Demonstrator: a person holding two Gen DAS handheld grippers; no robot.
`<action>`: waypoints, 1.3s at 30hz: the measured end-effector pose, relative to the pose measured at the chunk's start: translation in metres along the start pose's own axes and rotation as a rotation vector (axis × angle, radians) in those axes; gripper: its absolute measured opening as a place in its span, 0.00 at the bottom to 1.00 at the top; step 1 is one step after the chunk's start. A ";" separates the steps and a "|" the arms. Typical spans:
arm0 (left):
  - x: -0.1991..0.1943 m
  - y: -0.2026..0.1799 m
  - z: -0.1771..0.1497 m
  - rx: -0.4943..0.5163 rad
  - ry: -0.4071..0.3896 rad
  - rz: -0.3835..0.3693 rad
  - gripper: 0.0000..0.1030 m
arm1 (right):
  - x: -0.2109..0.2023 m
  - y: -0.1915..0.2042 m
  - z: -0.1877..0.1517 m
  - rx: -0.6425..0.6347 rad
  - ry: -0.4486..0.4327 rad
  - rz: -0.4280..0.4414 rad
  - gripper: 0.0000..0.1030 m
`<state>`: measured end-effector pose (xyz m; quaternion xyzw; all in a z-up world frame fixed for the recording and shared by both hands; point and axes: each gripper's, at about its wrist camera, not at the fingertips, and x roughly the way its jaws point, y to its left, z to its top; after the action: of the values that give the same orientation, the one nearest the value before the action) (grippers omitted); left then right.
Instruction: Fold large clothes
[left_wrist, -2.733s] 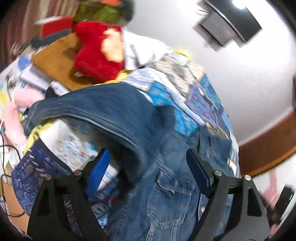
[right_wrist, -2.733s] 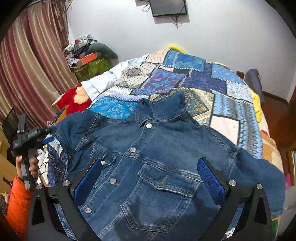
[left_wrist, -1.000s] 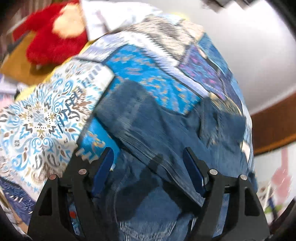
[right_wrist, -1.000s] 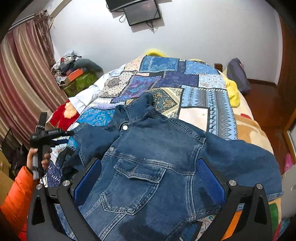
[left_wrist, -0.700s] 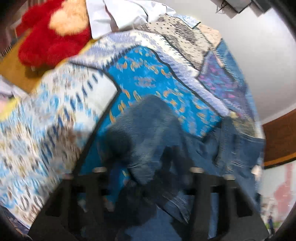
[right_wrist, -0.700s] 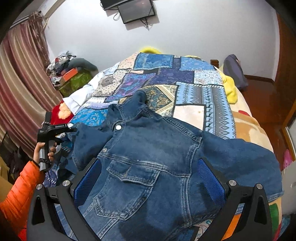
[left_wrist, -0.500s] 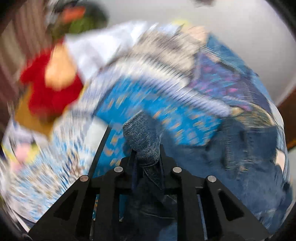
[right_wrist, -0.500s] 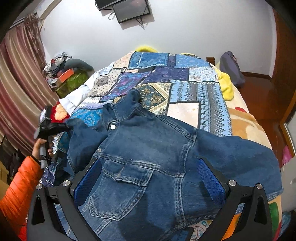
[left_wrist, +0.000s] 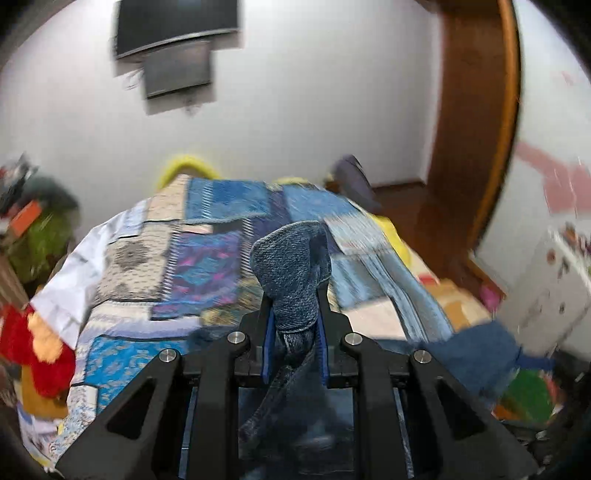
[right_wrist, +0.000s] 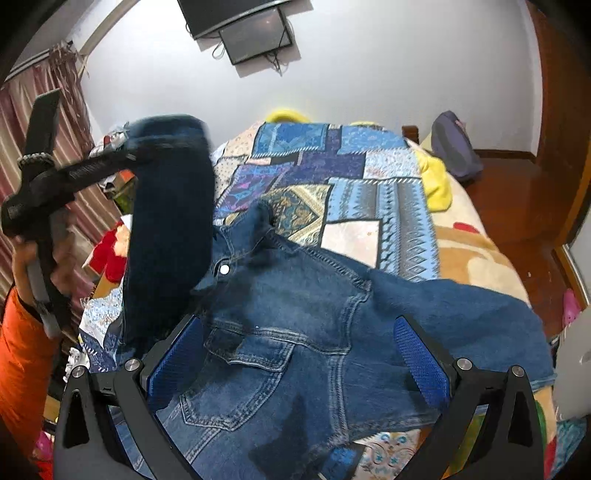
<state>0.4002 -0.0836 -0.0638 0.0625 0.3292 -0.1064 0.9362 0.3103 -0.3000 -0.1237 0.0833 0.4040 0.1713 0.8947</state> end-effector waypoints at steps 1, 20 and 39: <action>0.011 -0.017 -0.010 0.034 0.036 -0.011 0.18 | -0.005 -0.003 0.000 0.002 -0.005 -0.004 1.00; 0.025 0.002 -0.105 -0.035 0.296 -0.150 0.83 | 0.004 -0.021 -0.011 0.018 0.054 -0.074 1.00; 0.102 0.250 -0.203 -0.184 0.481 0.432 0.87 | 0.140 0.003 -0.015 -0.192 0.289 -0.267 1.00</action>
<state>0.4155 0.1811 -0.2741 0.0693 0.5279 0.1423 0.8344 0.3843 -0.2445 -0.2293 -0.0817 0.5174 0.0993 0.8460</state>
